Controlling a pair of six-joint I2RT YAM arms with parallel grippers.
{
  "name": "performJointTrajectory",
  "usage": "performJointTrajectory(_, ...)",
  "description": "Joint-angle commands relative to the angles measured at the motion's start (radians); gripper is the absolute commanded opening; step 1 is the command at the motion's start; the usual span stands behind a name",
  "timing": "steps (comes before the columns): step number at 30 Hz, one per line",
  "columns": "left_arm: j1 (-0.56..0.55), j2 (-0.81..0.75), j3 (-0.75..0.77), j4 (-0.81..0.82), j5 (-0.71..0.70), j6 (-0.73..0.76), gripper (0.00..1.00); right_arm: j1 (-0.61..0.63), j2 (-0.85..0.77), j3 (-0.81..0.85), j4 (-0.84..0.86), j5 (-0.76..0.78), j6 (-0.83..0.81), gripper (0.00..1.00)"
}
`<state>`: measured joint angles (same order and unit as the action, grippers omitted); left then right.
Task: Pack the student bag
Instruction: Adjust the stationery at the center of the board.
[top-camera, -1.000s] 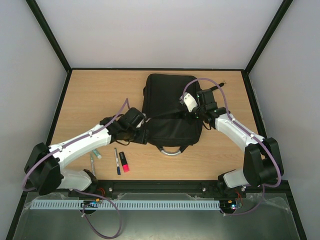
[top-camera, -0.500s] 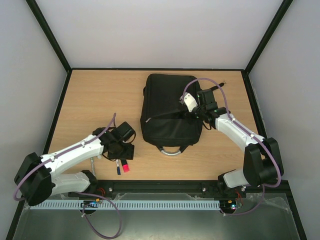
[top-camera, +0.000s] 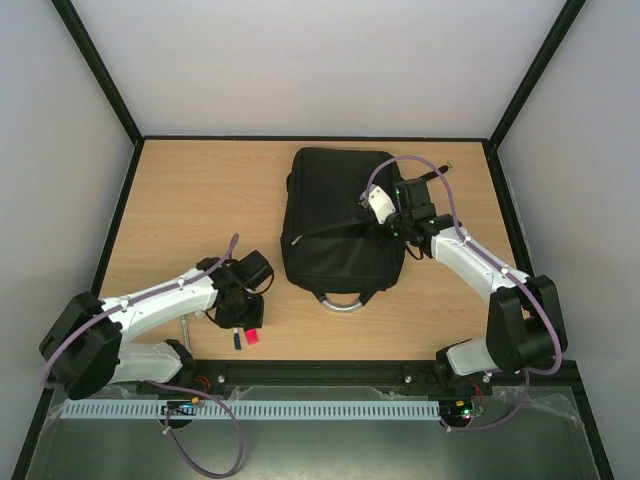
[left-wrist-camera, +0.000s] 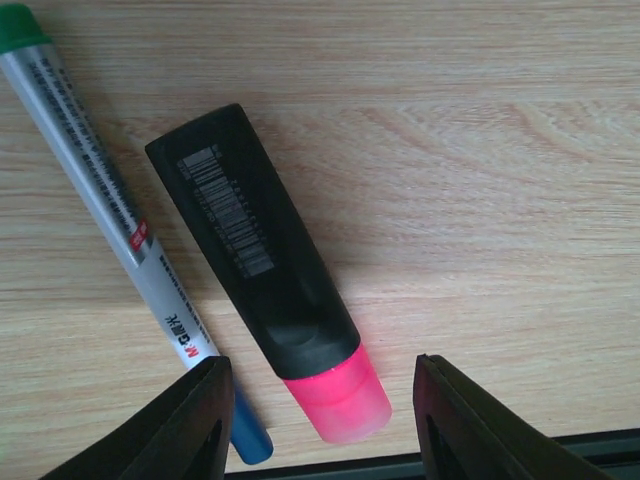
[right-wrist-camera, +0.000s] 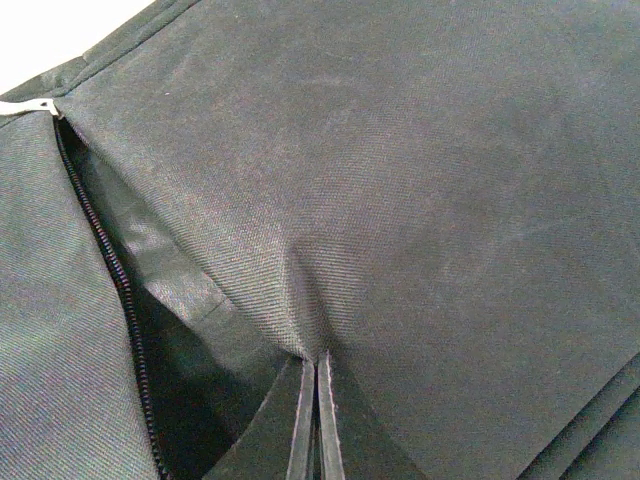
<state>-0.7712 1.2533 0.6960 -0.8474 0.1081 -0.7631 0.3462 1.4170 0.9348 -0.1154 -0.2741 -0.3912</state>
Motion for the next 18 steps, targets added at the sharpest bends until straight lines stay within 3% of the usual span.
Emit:
performJointTrajectory(1,0.005,0.032,-0.026,0.036,0.013,0.002,0.51,-0.007,-0.007,-0.011,-0.043,-0.04,0.008,0.01)
performJointTrajectory(12,0.008,0.138,-0.042,0.111,-0.022,0.028,0.53,-0.016,-0.012,-0.011,-0.046,-0.046,0.006,0.01)
performJointTrajectory(18,0.02,0.18,-0.034,0.155,-0.048,0.054,0.45,-0.022,-0.01,-0.01,-0.047,-0.052,0.005,0.01)
